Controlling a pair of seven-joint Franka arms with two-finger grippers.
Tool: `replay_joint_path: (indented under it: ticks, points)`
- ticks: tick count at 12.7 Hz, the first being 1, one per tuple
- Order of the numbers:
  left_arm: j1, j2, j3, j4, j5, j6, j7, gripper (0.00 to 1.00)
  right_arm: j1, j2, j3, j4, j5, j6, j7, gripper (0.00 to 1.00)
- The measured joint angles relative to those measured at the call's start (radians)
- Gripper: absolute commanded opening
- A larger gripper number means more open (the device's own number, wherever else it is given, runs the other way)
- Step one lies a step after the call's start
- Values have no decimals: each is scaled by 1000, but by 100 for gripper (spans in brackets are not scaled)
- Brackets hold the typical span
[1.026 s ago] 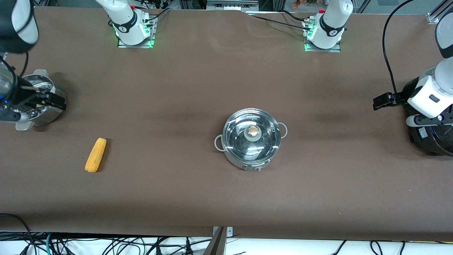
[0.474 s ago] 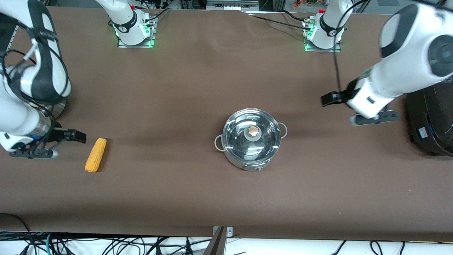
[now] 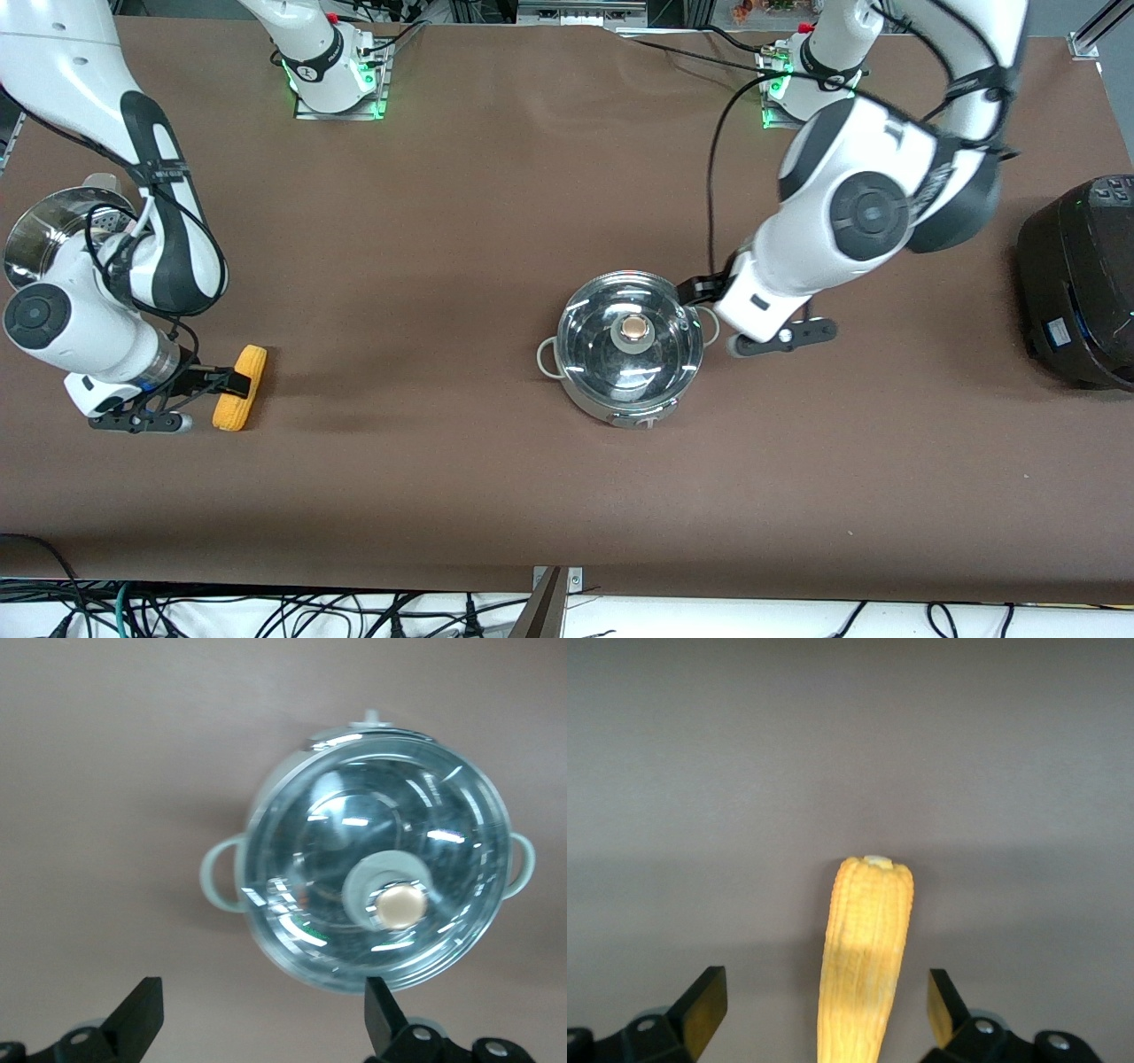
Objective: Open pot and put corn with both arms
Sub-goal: 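Reach the left gripper to the lid knob while the right gripper reaches the corn, then grasp the lid knob with the left gripper while the right gripper grasps the corn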
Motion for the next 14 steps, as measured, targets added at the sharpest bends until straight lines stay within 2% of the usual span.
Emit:
replay_joint_path:
  ticks: [4, 10, 12, 14]
  points:
    - [-80, 87, 1, 8, 0, 109, -69, 99, -5, 82, 0, 16, 2, 103, 1, 100]
    - [-101, 150, 3, 11, 0, 198, -91, 98, -7, 136, 0, 18, 6, 183, 1, 100]
    - [-111, 163, 4, 11, 0, 215, -106, 94, -7, 149, 0, 18, 6, 208, 1, 98]
    - [-118, 170, 6, 12, 1, 219, -110, 83, -8, 158, 0, 19, 6, 225, 1, 77]
